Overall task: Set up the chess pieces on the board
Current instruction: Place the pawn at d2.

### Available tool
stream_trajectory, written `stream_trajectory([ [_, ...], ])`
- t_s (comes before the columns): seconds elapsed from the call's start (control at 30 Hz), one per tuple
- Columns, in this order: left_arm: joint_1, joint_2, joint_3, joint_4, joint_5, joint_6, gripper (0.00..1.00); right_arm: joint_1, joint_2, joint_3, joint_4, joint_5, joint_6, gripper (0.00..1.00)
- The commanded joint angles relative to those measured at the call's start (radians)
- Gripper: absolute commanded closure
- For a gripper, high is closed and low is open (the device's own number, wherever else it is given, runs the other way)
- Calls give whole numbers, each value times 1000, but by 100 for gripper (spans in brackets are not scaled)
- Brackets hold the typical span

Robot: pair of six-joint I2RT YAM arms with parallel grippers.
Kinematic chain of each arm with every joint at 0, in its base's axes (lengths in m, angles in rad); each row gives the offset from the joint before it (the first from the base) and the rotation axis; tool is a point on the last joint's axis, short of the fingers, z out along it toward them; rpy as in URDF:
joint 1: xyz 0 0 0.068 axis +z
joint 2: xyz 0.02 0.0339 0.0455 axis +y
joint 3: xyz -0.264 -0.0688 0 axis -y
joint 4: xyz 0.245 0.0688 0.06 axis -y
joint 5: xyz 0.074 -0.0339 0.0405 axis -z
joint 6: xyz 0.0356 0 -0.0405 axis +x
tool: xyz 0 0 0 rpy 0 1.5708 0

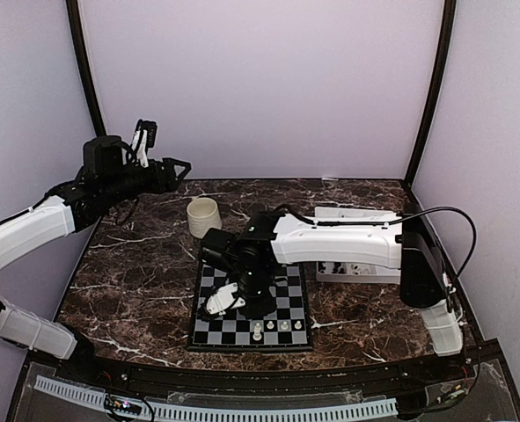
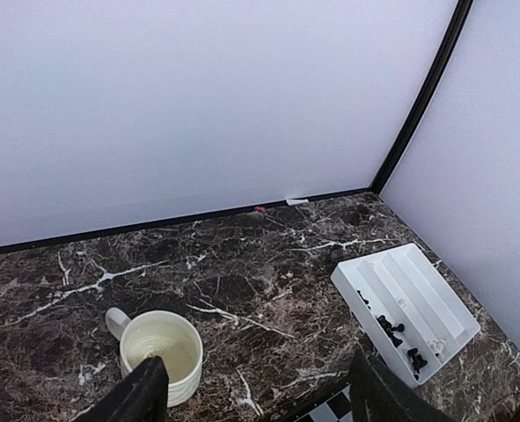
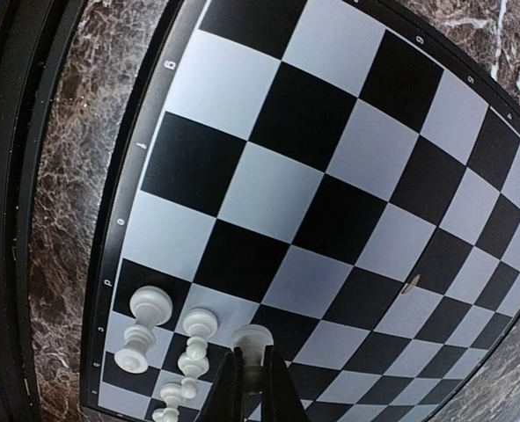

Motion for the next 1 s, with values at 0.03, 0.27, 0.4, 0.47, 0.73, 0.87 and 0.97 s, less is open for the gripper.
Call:
stream_trajectory([
  [0.03,-1,-25,4,6,1,14,27,25,21,38,-12,-37,25,100],
  [0.27,-1,-26,5,5,-4,19,27,37,42,51,6,-51,32,99],
  [0.4,-1,-24,5,3,-4,20,27,39,57,58,7,-49,34,99],
  [0.47,-1,-23,6,3,-3,20,27,40,61,57,10,-51,35,99],
  [0.73,-1,-22,7,1,0,21,26,42,77,57,17,-49,35,98],
  [0.87,-1,-22,7,1,1,21,26,42,84,57,25,-48,34,98],
  [0.97,-1,-22,7,0,1,23,26,42,89,57,27,-48,33,97],
])
